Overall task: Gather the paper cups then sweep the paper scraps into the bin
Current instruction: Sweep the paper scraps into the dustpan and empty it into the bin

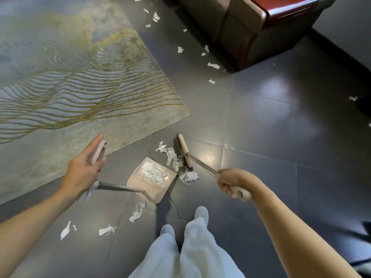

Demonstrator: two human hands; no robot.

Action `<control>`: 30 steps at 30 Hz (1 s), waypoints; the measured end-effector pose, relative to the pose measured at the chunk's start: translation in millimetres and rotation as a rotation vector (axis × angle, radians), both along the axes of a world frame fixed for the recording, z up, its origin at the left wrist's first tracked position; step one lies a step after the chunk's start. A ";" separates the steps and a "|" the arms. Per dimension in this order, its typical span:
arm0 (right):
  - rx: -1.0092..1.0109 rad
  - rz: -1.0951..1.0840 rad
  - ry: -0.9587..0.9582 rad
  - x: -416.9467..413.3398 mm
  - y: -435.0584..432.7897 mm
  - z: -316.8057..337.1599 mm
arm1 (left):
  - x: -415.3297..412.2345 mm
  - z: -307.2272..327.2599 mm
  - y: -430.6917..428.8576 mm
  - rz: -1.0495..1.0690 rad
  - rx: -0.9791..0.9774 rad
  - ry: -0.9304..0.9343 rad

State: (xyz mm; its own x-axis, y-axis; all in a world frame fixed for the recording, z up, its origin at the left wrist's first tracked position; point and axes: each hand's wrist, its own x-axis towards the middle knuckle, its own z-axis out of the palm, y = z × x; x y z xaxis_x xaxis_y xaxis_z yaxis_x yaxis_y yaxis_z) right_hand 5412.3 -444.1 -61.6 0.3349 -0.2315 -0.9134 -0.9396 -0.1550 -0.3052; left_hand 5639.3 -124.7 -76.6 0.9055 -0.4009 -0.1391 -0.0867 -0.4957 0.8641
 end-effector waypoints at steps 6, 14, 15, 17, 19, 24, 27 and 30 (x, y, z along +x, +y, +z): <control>-0.109 -0.197 -0.047 -30.2 -27.8 17.2 | -5.7 -13.2 7.4 -0.075 0.116 0.022; -0.402 -0.050 0.043 -59.1 -92.2 -7.2 | 11.5 -50.6 1.6 -0.002 0.122 0.031; -0.410 -0.023 0.085 -60.0 -98.2 -13.4 | 12.5 -52.1 -2.1 -0.004 0.125 0.030; -0.415 -0.011 0.138 -60.6 -105.3 -28.2 | 10.1 -47.3 -9.2 -0.057 0.170 -0.001; -0.376 -0.044 0.156 -59.9 -102.1 -41.7 | 4.1 -36.6 -15.8 -0.111 0.215 0.004; -0.231 -0.036 0.108 -49.5 -43.2 -47.7 | -6.4 -25.4 -15.8 -0.163 0.240 0.009; -0.179 -0.055 0.086 -42.0 12.8 -44.3 | -1.2 -29.0 -3.2 -0.232 0.177 0.017; -0.117 -0.083 0.049 -30.3 71.8 -45.1 | 9.6 -34.4 10.1 -0.305 0.158 -0.009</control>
